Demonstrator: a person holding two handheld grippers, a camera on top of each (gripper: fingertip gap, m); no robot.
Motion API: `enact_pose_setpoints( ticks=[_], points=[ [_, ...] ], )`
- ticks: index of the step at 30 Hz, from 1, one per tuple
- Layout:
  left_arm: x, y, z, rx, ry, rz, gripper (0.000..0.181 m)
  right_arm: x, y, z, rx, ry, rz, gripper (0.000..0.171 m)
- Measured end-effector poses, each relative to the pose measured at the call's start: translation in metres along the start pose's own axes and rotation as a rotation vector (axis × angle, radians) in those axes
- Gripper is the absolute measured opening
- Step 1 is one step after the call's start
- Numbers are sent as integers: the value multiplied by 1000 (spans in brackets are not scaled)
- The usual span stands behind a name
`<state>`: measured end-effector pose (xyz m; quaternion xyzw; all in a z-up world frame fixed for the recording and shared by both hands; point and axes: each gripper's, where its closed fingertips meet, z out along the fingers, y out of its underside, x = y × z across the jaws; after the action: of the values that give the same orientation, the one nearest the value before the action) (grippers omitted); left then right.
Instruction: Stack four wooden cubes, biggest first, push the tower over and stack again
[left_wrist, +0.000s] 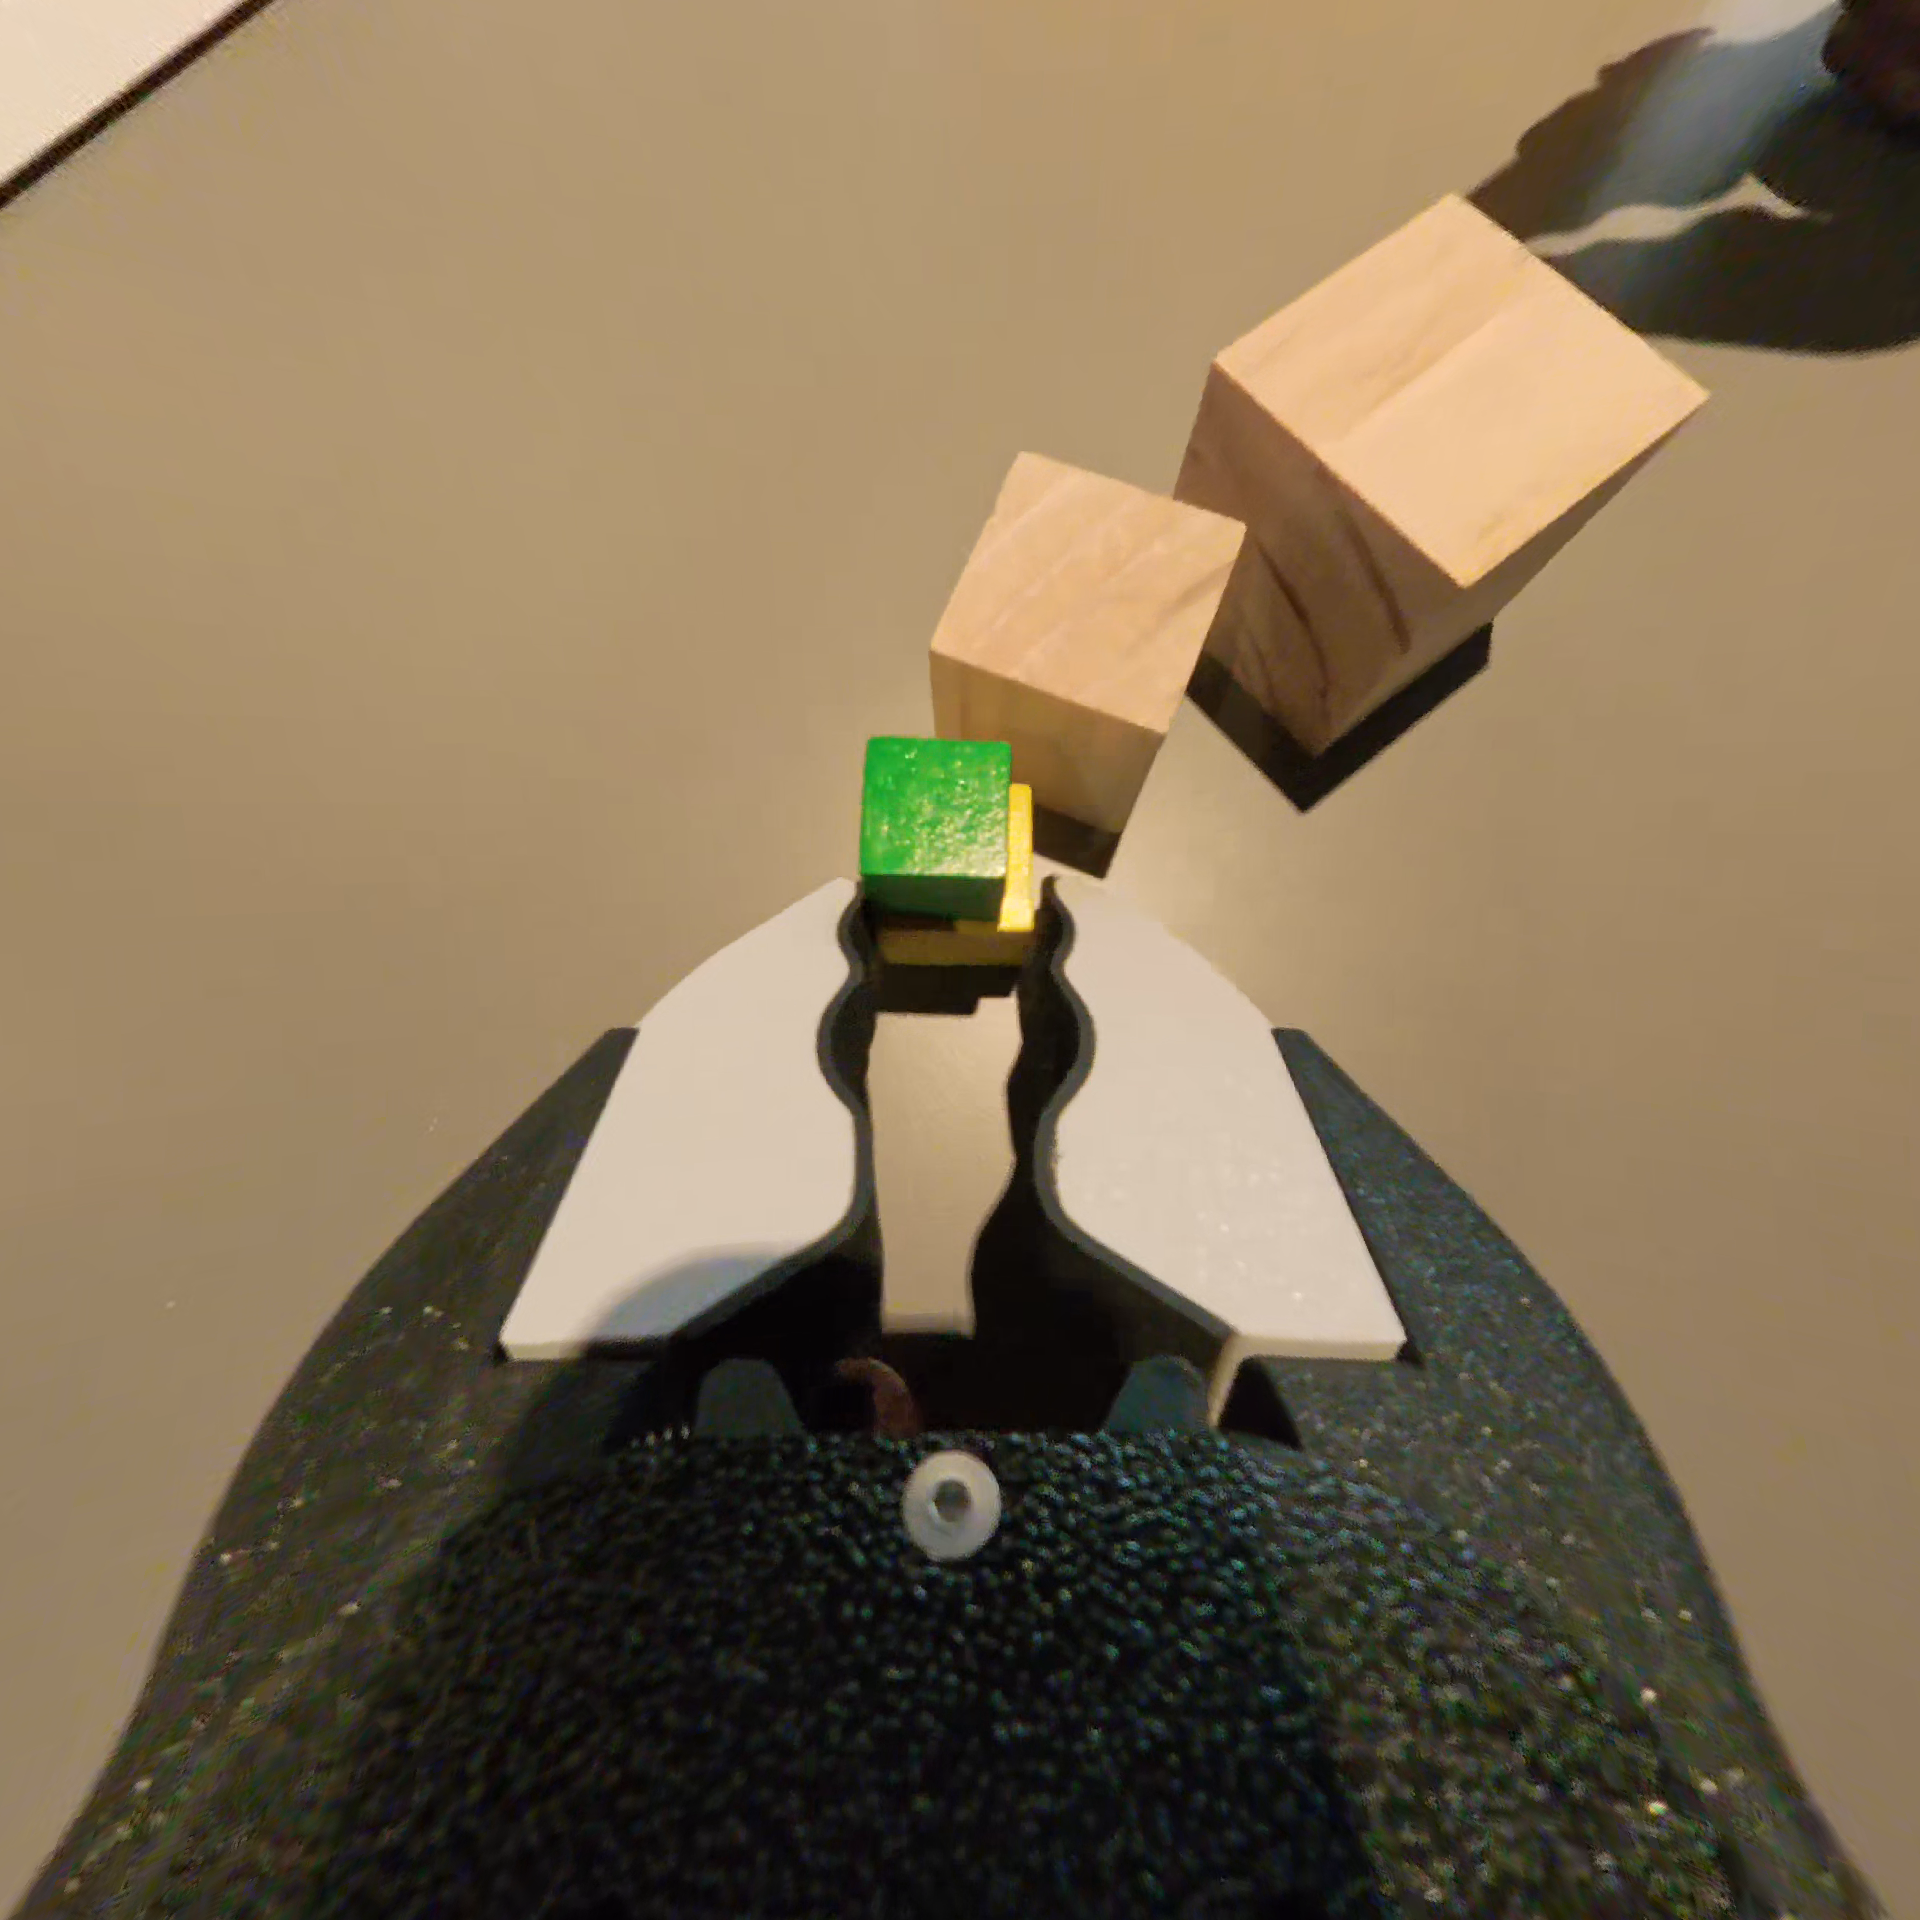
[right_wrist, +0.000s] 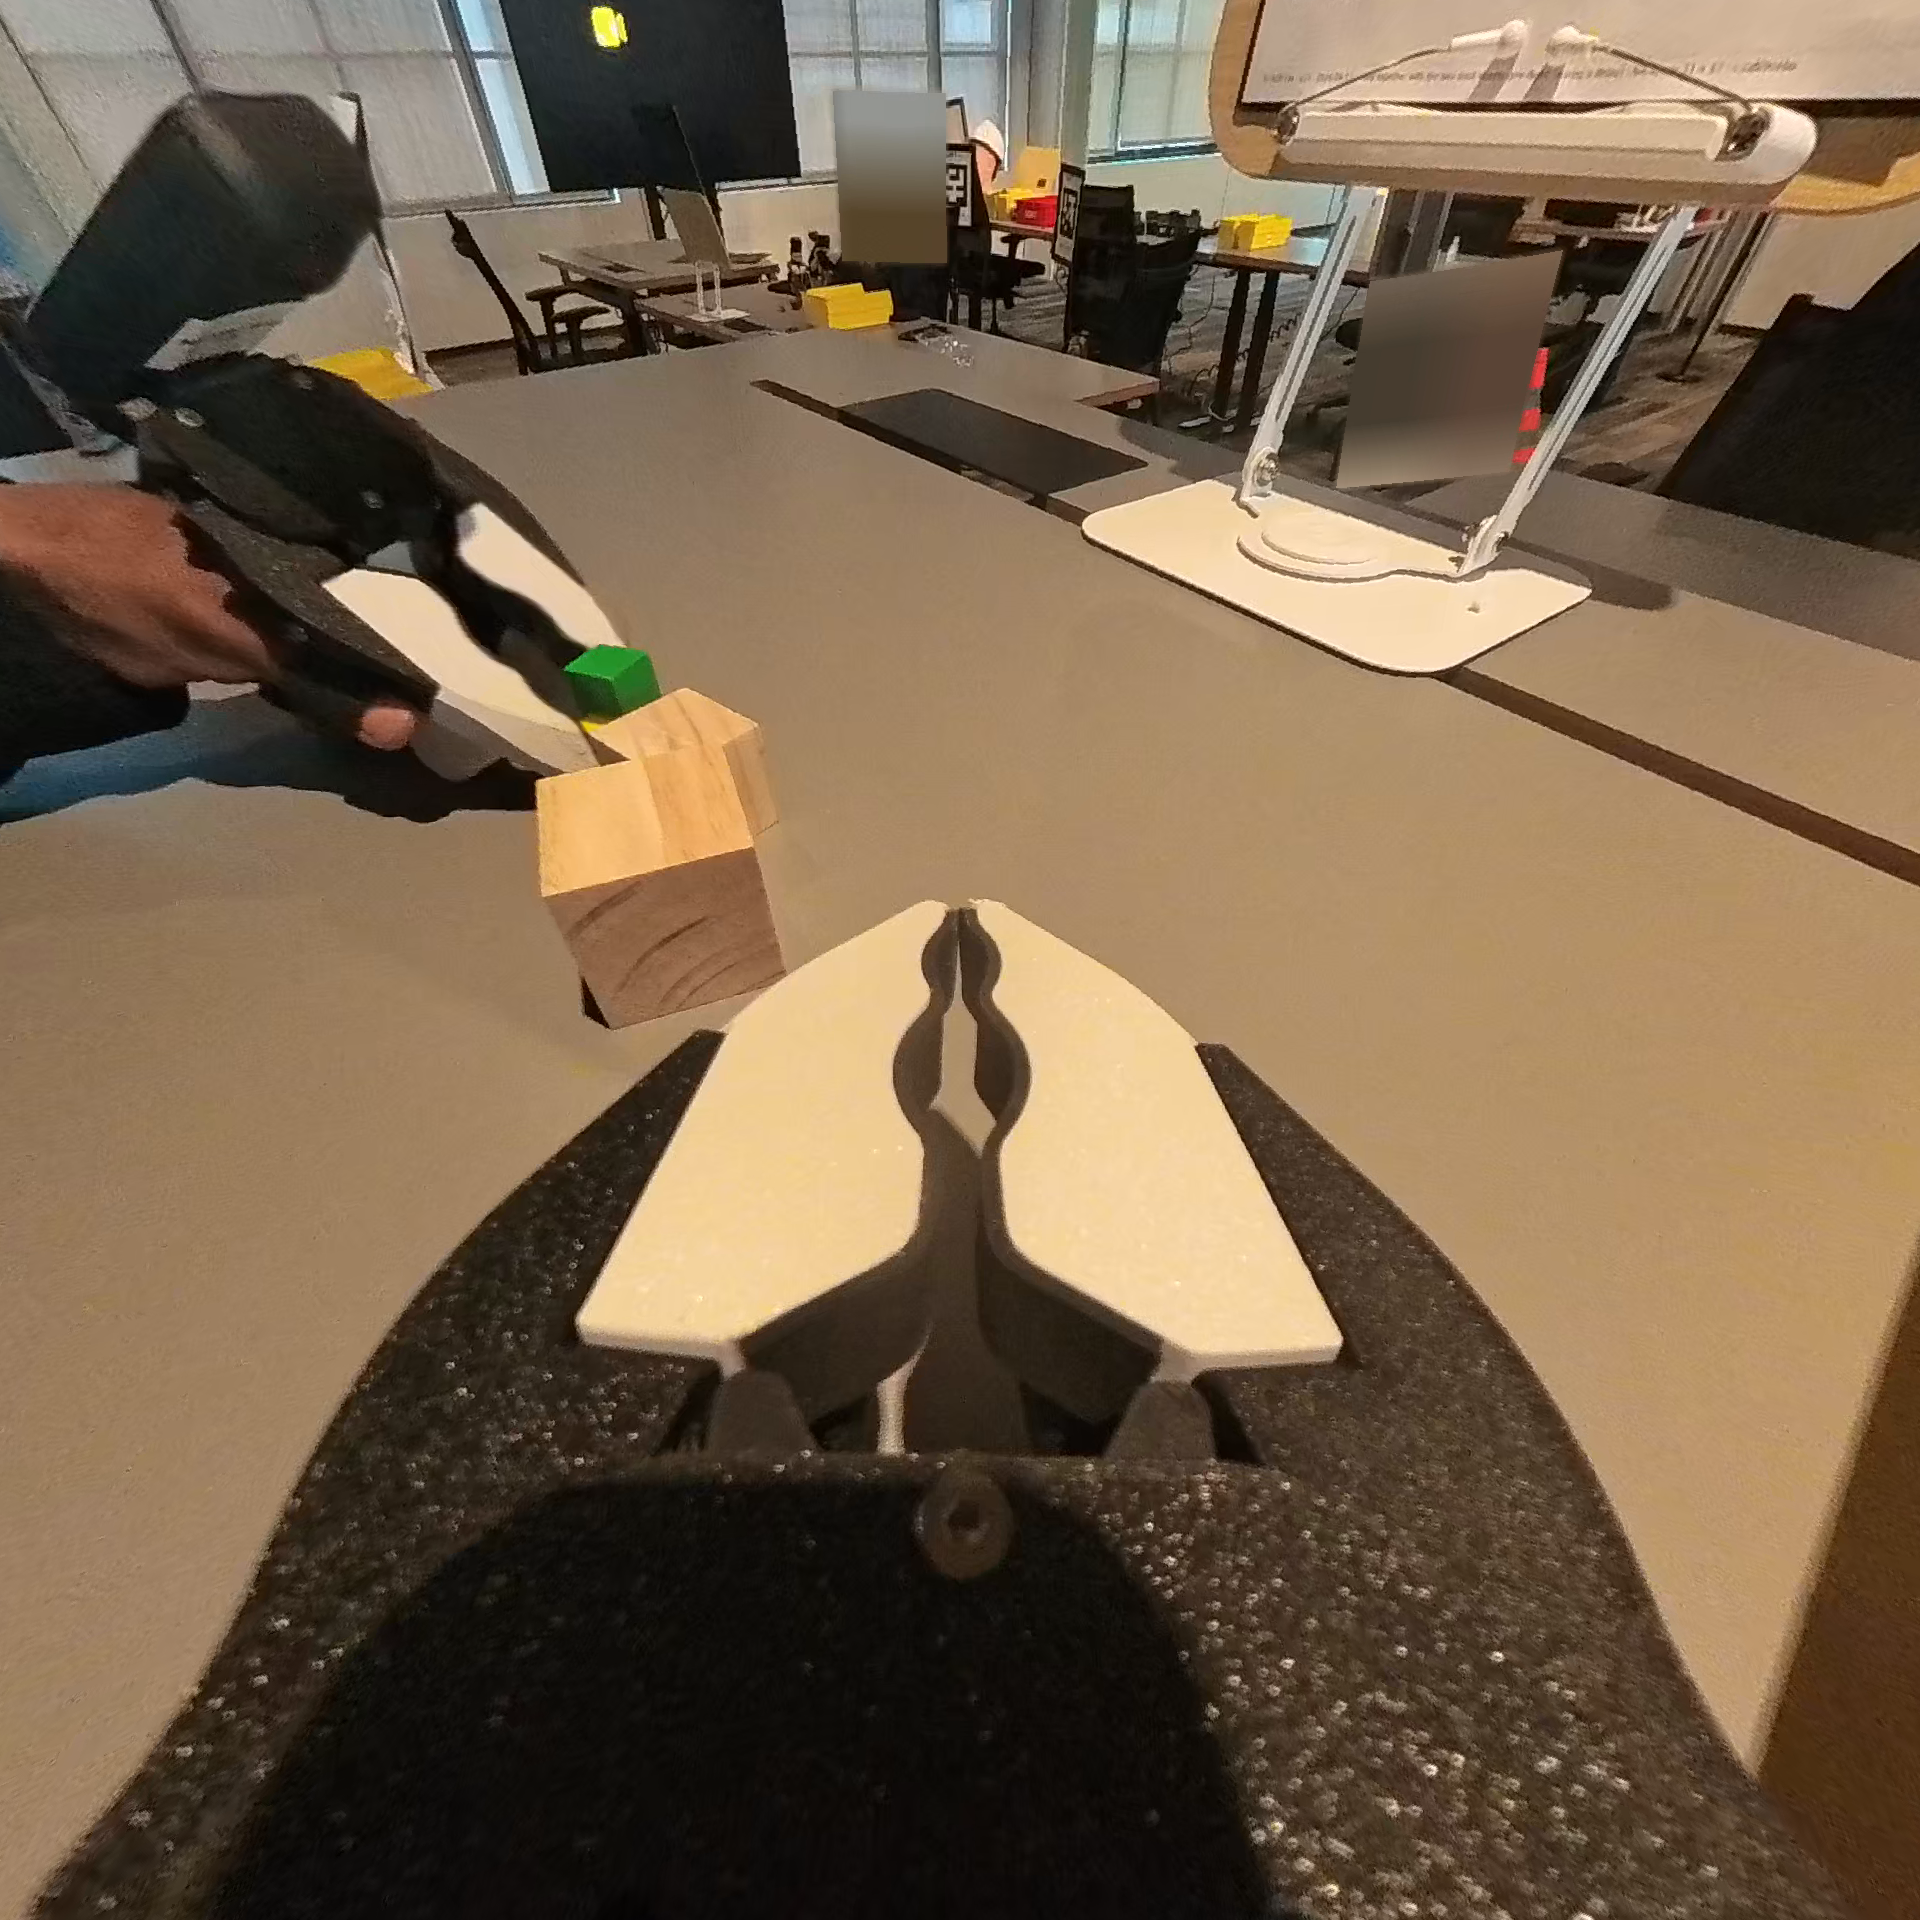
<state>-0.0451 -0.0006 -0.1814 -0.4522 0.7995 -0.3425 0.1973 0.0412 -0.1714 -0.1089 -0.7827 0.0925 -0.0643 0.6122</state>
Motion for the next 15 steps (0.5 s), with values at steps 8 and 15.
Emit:
enact_pose_setpoints(
  ticks=[8, 15],
  points=[
    [0, -11, -12, 56, 14, -10, 27, 0, -1, -1, 7, 1, 0, 0],
    [7, -50, -25, 126, 67, 51, 27, 0, -1, 0, 6, -3, 8, 0]
  ],
)
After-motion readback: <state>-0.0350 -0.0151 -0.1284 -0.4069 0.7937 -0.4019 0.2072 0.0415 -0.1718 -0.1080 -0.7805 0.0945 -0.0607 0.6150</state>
